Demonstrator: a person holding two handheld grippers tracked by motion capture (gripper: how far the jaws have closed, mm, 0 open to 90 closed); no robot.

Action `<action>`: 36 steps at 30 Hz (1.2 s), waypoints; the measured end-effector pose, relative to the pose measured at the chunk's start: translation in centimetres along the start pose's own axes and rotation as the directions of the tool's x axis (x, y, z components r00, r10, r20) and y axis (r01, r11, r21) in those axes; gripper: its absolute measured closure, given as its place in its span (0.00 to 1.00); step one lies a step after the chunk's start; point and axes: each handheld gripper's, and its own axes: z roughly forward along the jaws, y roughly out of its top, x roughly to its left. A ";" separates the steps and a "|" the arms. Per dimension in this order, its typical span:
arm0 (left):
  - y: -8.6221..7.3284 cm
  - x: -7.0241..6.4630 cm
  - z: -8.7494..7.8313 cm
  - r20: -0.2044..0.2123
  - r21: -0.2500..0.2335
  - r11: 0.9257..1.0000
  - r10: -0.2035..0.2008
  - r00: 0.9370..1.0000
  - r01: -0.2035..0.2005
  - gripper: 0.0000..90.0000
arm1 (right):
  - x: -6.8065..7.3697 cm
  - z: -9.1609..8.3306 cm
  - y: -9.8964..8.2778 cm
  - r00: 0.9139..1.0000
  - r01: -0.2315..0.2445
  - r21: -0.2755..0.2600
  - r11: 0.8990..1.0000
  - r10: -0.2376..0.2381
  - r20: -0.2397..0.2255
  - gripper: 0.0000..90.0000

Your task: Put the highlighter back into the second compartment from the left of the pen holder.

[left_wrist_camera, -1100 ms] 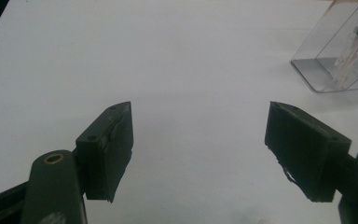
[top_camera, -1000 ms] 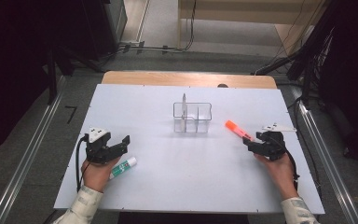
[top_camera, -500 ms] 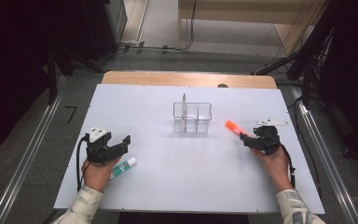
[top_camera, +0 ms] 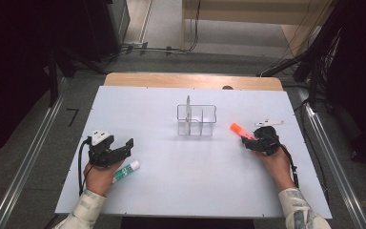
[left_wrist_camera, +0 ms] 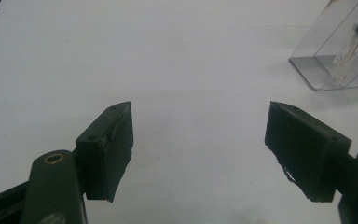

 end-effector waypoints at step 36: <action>0.0 -0.3 0.2 0.012 0.006 1.000 0.002 1.000 -0.002 0.26 | 0.2 0.5 1.4 0.999 0.025 0.053 0.998 -0.022 -0.043 0.70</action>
